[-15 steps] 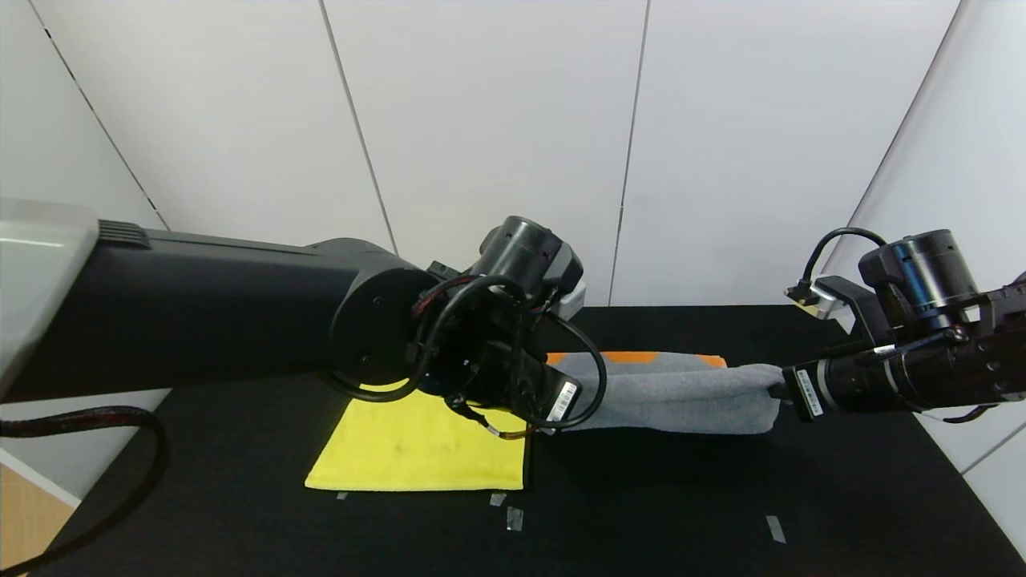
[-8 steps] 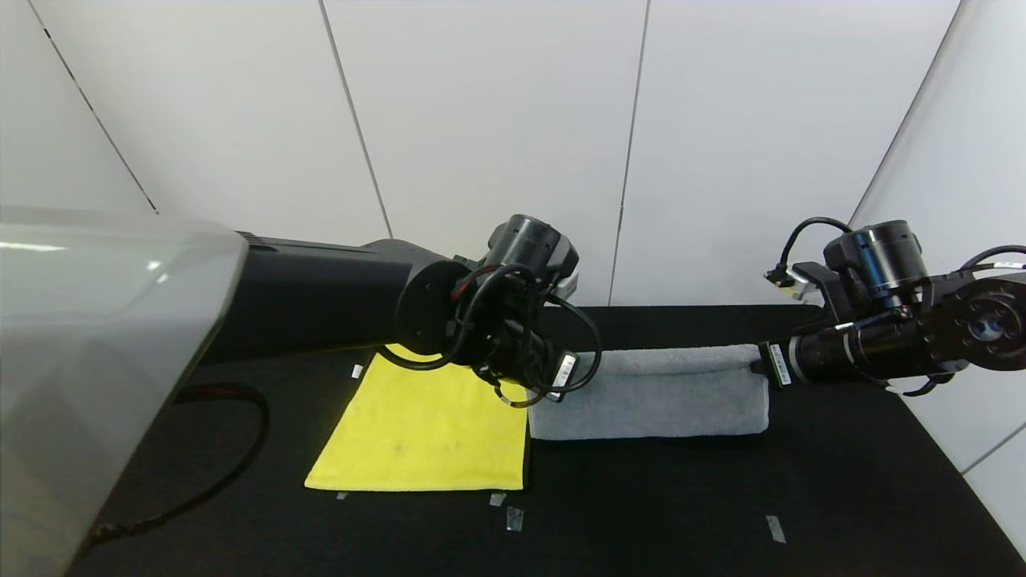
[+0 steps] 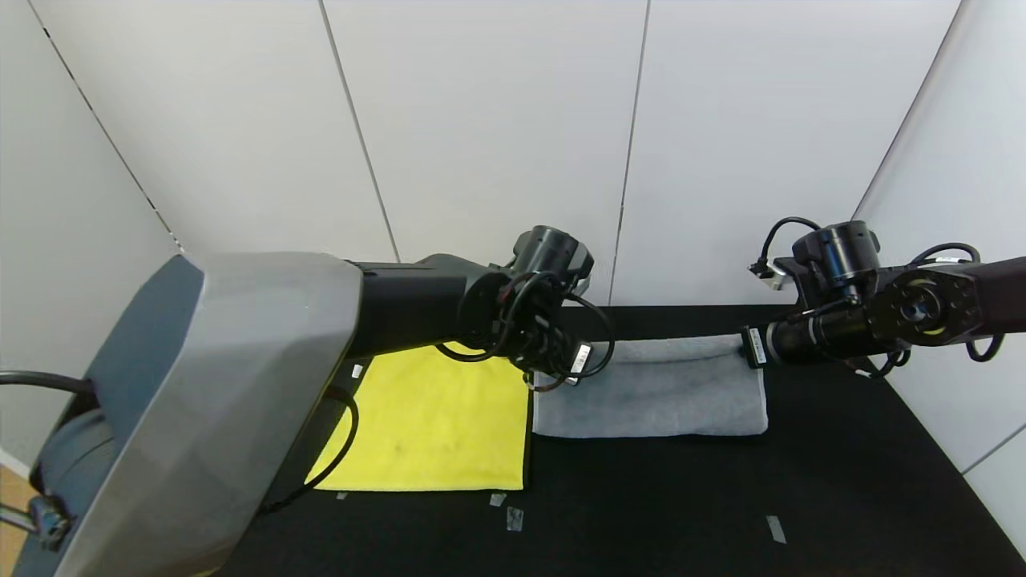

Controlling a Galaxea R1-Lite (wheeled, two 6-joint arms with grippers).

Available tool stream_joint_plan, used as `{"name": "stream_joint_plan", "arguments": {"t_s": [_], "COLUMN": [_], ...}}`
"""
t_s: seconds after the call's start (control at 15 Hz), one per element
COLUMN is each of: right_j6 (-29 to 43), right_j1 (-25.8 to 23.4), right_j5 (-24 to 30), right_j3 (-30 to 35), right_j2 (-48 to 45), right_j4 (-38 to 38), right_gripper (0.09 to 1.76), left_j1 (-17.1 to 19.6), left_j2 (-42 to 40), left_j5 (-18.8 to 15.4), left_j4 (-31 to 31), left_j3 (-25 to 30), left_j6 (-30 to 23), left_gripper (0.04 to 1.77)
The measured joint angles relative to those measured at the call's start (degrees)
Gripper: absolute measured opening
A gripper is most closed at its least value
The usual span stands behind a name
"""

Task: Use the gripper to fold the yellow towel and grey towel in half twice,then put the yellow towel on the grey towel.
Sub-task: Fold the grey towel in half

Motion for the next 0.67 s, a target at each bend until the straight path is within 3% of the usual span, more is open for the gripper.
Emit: {"name": "stream_joint_plan", "arguments": {"t_s": [0.27,0.4,0.67], "right_j6": [0.85,1.04,1.74], "right_j1": [-0.26,-0.37,-0.37], "right_j5": [0.01,0.23,0.28], "right_j3": [-3.58,-3.78,-3.45], "right_j2": [4.89,6.84,9.11], "right_j4": [-2.0,-7.06,-7.98], "right_gripper": [0.13,0.13,0.13], "left_j1": [1.08,1.63,2.82], "left_j2": [3.3,4.3,5.49], "left_j5": [-0.02,0.1,0.38], "left_j4": [-4.99,-7.85,-11.01], "left_j3": [-0.71,-0.77,-0.74], "left_j6": [-0.1,-0.27,-0.79], "left_gripper": [0.12,0.12,0.12]}}
